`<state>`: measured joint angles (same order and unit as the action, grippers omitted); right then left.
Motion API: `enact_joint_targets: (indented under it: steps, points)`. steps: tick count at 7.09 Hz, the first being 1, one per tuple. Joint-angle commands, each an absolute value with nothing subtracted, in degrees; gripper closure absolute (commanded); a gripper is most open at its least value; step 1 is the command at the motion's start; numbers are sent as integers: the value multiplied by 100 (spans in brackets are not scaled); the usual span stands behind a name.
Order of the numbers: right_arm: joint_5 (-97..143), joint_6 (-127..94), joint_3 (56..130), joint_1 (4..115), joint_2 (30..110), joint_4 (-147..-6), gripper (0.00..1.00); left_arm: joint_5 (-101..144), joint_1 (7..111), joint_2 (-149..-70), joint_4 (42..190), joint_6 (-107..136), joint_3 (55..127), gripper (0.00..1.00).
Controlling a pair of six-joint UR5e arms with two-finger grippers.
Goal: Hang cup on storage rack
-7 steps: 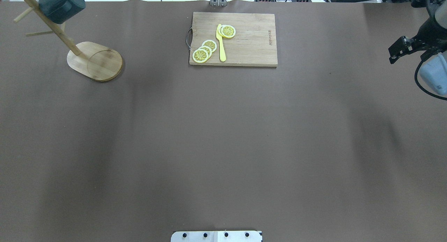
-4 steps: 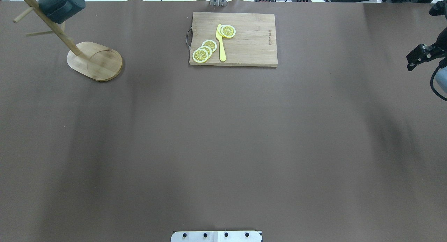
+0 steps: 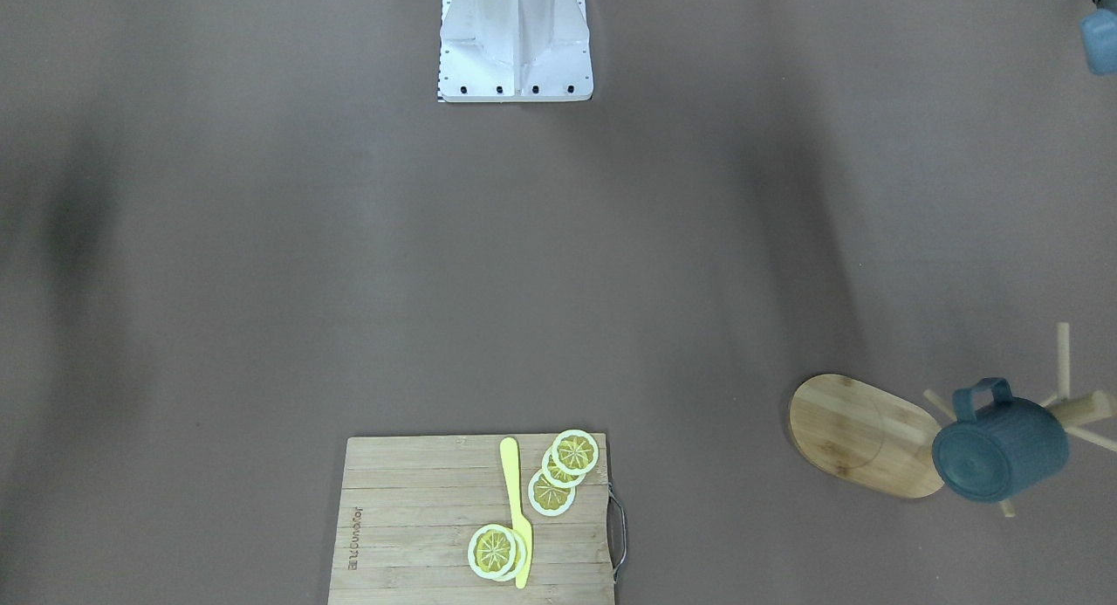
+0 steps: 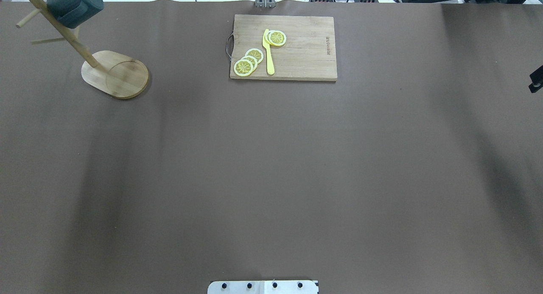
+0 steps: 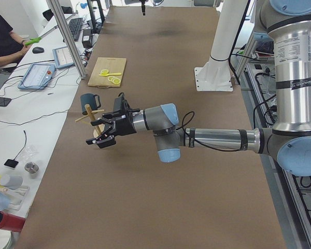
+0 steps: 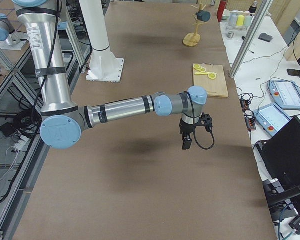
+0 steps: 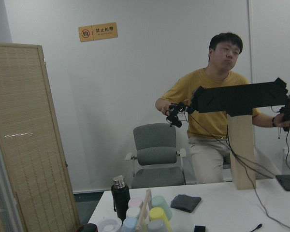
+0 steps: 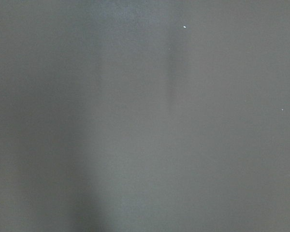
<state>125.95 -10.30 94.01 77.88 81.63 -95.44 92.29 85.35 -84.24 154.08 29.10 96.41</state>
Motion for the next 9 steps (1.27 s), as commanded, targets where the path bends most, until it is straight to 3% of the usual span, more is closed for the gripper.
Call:
enact_joint_targets:
  steps: [1, 5, 9]
  points:
    - [12673, -530, 9396, 8190, 8401, -9554, 0, 10562, 9184, -8937, 13359, 1640, 9615, 2]
    - [13166, -351, 9404, 8648, 8780, -9536, 0, 11056, 9228, -9403, 11131, 380, 9633, 2]
    - [13429, -448, 9422, 8648, 8877, -9545, 0, 12723, 9229, -9203, 9620, 185, 9650, 2]
